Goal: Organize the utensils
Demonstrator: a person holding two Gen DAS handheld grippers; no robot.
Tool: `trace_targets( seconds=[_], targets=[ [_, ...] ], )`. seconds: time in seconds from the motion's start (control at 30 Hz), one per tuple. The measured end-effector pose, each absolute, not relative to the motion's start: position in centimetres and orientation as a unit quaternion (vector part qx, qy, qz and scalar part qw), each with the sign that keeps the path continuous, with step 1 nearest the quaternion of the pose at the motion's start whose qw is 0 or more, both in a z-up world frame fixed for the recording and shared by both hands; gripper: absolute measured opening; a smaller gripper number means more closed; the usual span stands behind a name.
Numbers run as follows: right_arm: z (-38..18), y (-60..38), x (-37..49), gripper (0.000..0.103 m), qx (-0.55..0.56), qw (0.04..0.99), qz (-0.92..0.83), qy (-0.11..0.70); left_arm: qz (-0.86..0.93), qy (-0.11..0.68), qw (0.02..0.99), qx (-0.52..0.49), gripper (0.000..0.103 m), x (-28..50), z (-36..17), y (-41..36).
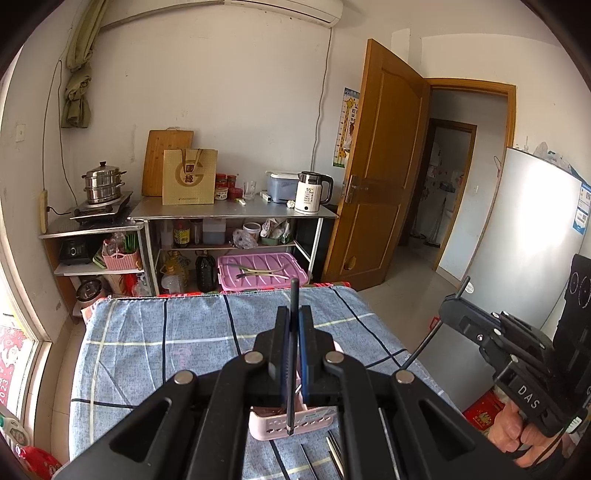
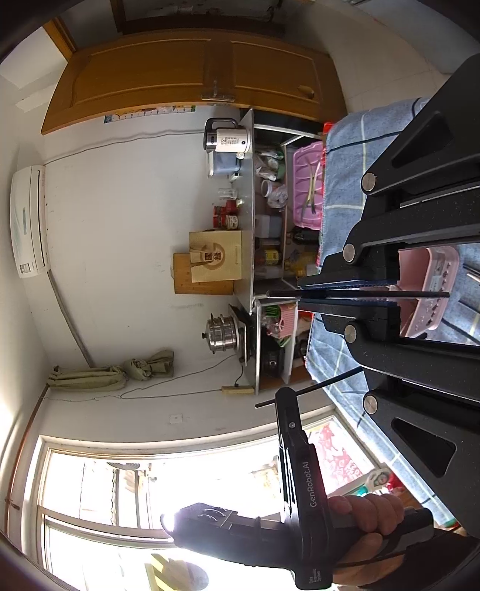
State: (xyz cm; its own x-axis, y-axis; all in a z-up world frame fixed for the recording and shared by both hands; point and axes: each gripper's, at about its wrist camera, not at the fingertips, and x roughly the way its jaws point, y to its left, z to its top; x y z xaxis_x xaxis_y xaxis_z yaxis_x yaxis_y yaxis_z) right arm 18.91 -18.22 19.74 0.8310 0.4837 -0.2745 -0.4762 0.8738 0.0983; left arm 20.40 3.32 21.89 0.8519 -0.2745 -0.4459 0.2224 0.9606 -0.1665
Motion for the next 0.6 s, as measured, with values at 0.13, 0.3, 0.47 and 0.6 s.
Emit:
trace_targets(
  seconds=[0.13,0.3,0.47,0.6],
  targets=[
    [20.2,-17.4,20.0,0.005,0.020,0.956,0.256,0.141,-0.128,0.233,0.962,-0.060,0.005,21.8,22.4,3.7],
    [20.0,-16.4,21.6,0.004,0.023,0.956,0.256,0.140,-0.126,0.233,0.962,-0.065,0.005,23.3,21.7,4.2],
    [19.2,-15.7,23.1,0.005,0.027,0.955,0.257,0.145,-0.122,0.242,0.960,-0.070,0.005,24.8,20.4,4.7],
    [18.5,-15.3,24.1,0.004,0.027,0.954,0.257,0.152,-0.121,0.250,0.958,-0.075,0.005,25.6,19.4,5.1]
  ],
)
